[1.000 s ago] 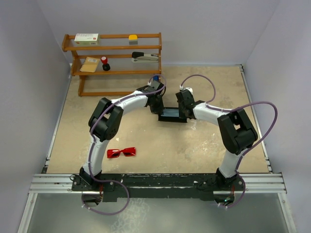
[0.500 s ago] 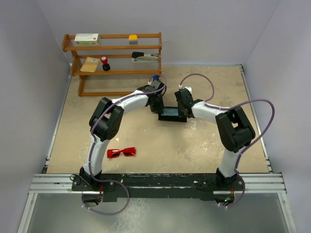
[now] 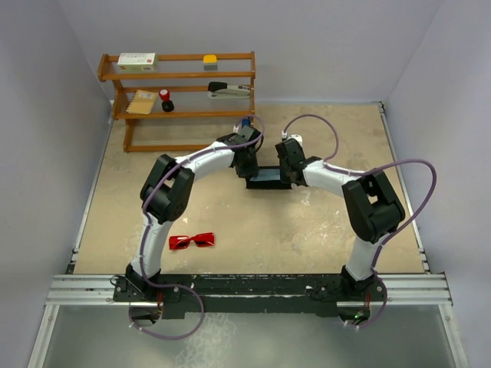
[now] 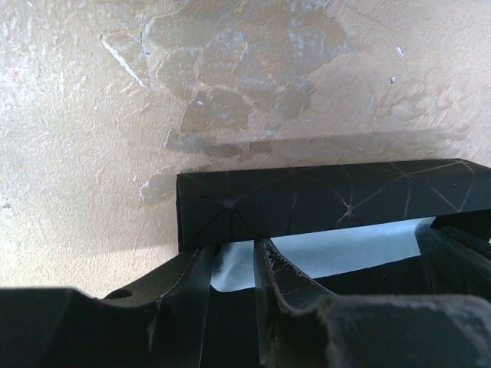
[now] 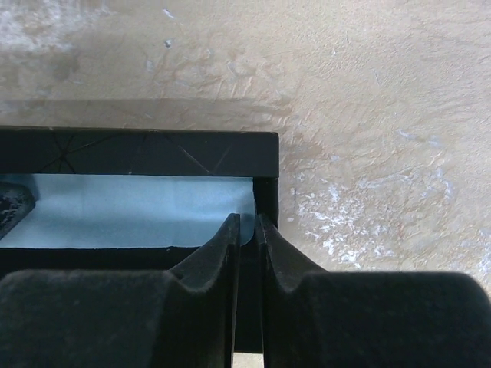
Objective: Organize the sunglasses
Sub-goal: Place the glasses cleaning cloth in the sunglasses case, then adjust the sunglasses case at the center of the board.
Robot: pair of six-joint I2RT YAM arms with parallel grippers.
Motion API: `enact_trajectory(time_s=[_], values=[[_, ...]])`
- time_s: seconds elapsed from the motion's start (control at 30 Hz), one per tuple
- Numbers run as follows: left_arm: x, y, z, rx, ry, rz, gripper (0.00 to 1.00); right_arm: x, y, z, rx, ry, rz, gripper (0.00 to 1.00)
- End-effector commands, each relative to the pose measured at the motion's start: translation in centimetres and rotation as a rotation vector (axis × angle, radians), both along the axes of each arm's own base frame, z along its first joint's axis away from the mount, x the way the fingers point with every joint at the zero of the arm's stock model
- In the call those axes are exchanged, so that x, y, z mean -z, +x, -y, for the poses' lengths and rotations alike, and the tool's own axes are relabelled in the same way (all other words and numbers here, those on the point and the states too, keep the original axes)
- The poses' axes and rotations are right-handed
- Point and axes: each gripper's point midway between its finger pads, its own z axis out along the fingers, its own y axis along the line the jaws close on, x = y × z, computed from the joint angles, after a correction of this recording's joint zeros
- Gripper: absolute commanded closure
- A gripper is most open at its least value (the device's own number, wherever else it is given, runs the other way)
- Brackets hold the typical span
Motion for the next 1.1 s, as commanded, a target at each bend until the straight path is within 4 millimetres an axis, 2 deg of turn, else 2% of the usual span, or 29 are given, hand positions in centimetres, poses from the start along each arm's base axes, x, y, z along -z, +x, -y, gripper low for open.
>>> enact_trajectory(time_s=[0.0,0.2,0.3,0.47,0.6,0.63,0.7,0.73,0.8,1.07], values=[[-5.2,1.2,-0.8,-0.004,0.009,0.100,0.73,-3.7,1.1,0.0,0.014,0.029,0.087,0.83],[-7.4,0.9,-0.6,0.008,0.001,0.128,0.68,-5.2,1.1,-0.3,0.005,0.054,0.109,0.79],[-7.9,0.7,-0.5,0.014,0.000,0.132,0.61,-5.5,1.0,-0.4,0.001,0.061,0.110,0.77],[-8.8,0.4,-0.9,0.020,0.005,0.140,0.63,-5.7,0.4,-0.3,0.008,0.073,0.109,0.77],[-10.2,0.6,-1.0,0.036,0.007,0.167,0.73,-6.3,-0.3,-0.1,0.011,0.088,0.119,0.79],[-10.4,0.7,-1.0,0.043,0.014,0.176,0.78,-6.3,-0.6,0.0,0.010,0.092,0.116,0.80],[-10.3,1.1,-1.2,0.058,0.042,0.189,0.95,-6.3,-1.2,0.0,0.010,0.109,0.114,0.87],[-10.1,1.4,-1.2,0.067,0.058,0.193,1.00,-6.3,-1.6,-0.1,0.006,0.118,0.112,0.91],[-9.8,2.0,-1.3,0.079,0.084,0.205,1.00,-6.2,-2.4,-0.2,0.004,0.129,0.107,1.00],[-9.3,5.0,-0.5,0.127,0.126,0.302,1.00,-5.2,-5.8,-1.0,-0.023,0.163,0.066,1.00]])
